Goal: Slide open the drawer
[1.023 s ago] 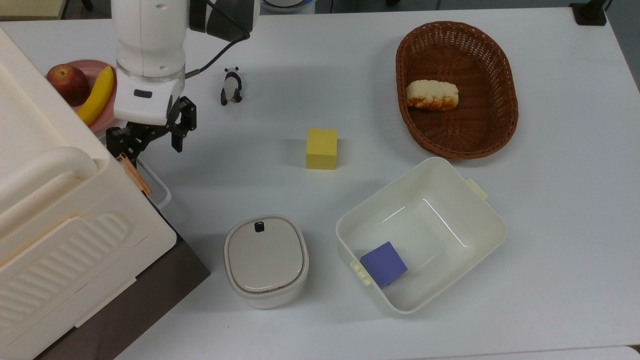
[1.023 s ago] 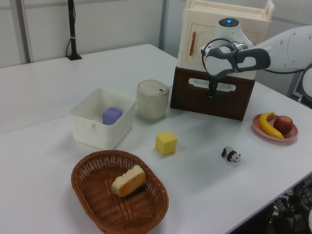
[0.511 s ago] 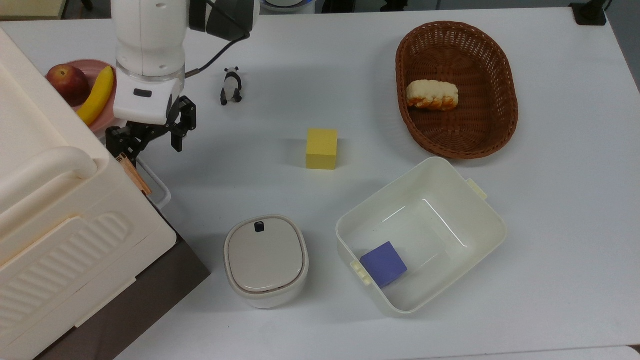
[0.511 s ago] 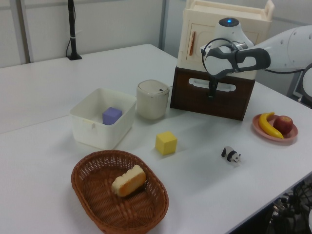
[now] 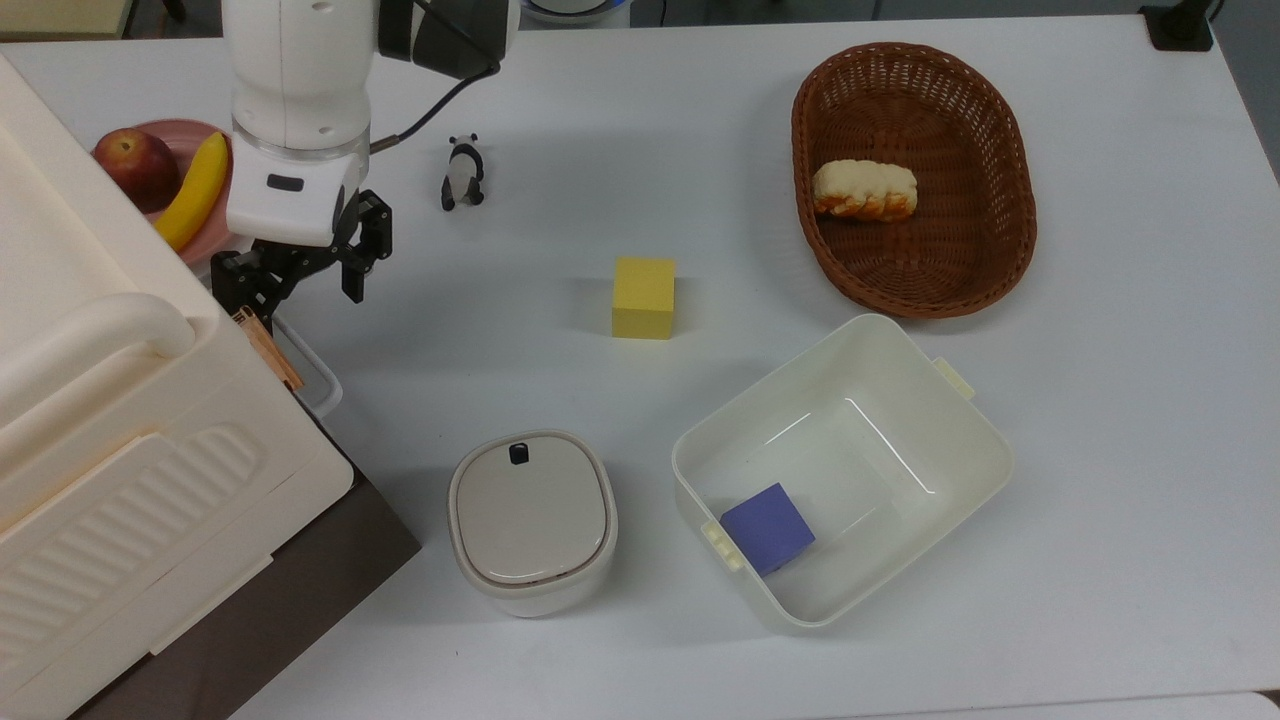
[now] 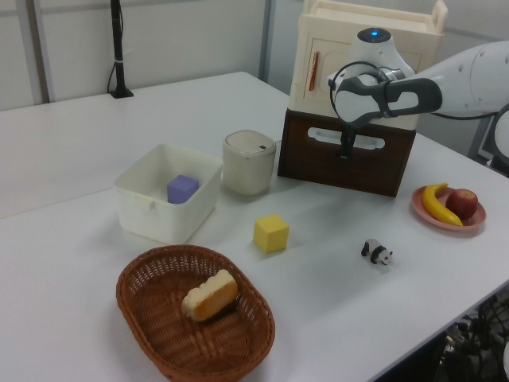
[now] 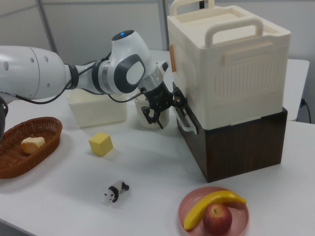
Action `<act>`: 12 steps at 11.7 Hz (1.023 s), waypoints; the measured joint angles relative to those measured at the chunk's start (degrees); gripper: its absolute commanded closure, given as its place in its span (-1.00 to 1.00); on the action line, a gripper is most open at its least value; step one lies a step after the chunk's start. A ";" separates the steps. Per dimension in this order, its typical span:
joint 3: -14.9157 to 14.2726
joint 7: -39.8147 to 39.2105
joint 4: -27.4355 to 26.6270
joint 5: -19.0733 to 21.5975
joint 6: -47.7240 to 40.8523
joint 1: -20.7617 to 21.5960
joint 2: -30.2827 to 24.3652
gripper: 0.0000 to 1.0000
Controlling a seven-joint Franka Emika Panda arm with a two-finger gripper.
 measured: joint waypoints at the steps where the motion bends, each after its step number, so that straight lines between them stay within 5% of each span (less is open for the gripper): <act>1: 0.00 -0.01 -0.07 -0.01 0.00 0.00 0.00 -0.85; 12: 0.07 -0.02 -1.69 -0.05 0.00 0.64 -0.95 -0.83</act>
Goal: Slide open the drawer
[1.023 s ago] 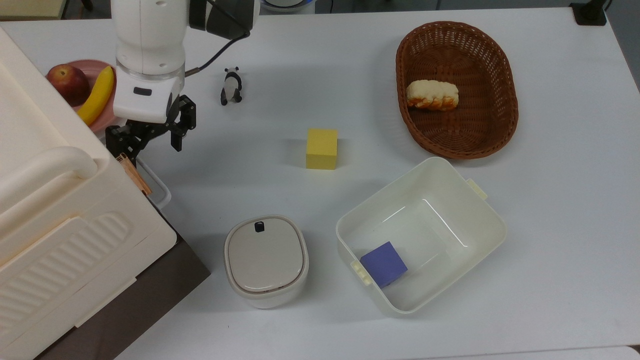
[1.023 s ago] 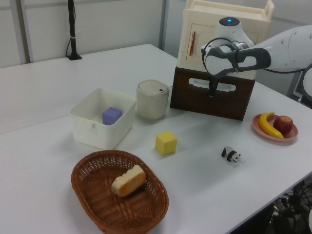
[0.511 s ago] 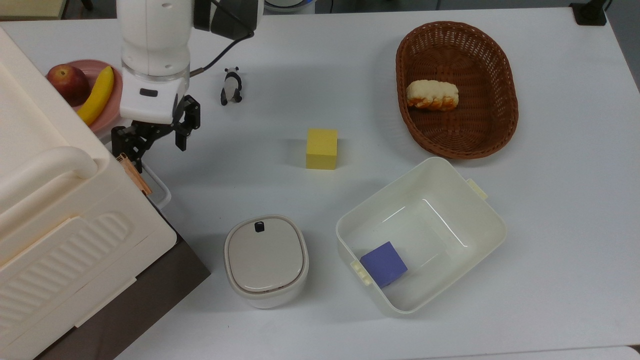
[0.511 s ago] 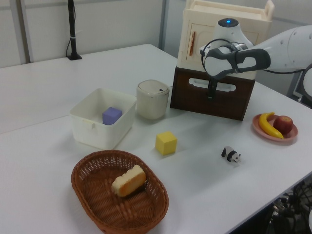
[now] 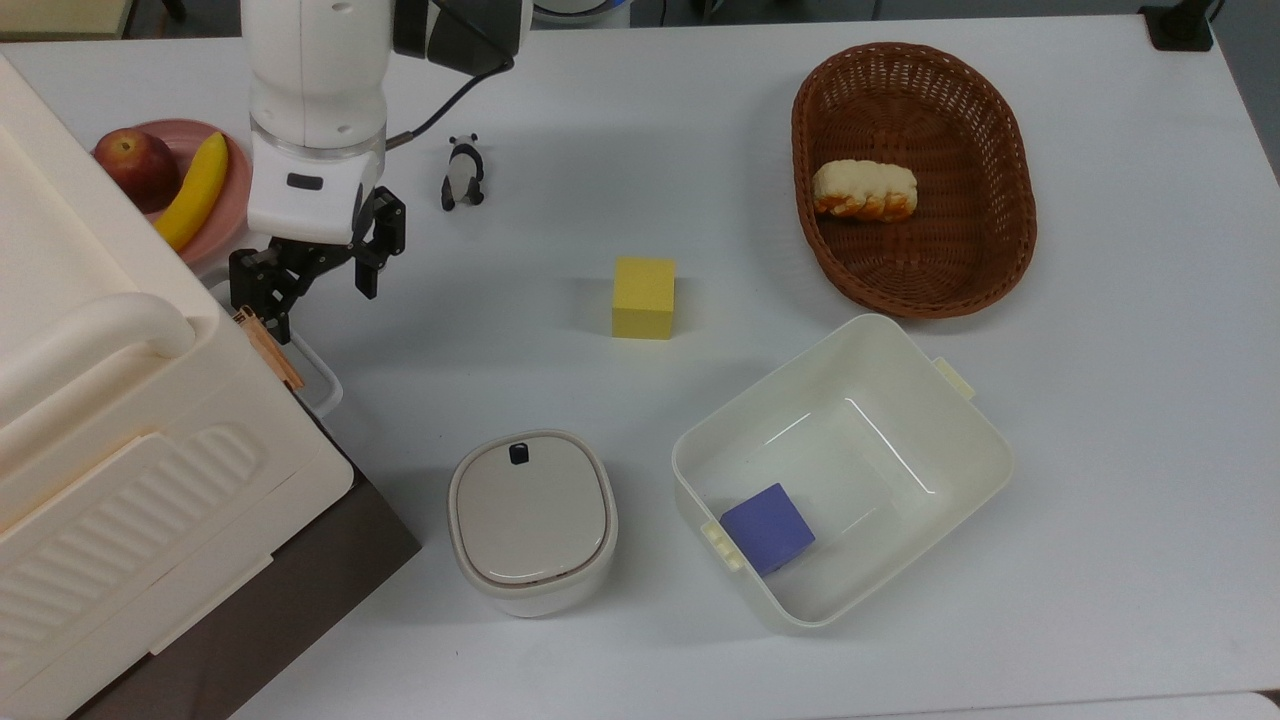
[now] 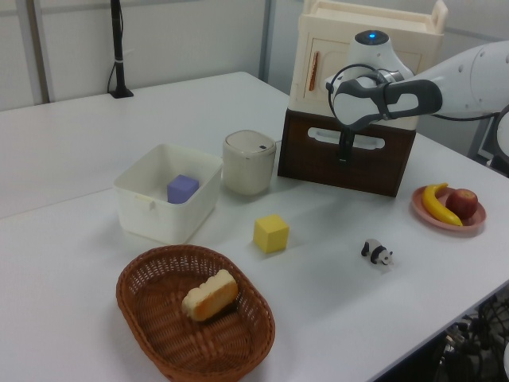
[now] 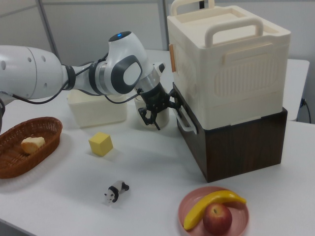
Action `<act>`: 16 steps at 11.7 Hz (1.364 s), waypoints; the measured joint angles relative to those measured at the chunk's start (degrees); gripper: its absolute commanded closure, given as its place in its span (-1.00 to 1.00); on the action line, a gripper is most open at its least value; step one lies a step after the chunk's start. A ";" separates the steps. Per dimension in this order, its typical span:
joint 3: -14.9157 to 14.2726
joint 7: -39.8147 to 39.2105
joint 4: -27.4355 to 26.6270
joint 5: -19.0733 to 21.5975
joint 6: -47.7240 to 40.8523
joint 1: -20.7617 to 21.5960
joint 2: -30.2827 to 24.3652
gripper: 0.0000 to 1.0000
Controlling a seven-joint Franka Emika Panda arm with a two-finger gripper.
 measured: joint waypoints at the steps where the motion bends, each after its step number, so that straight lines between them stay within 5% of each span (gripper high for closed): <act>1: 0.00 0.00 0.00 0.00 0.00 0.00 0.00 -0.83; 16: -0.16 0.00 0.19 -0.04 0.17 -0.31 -0.03 -0.62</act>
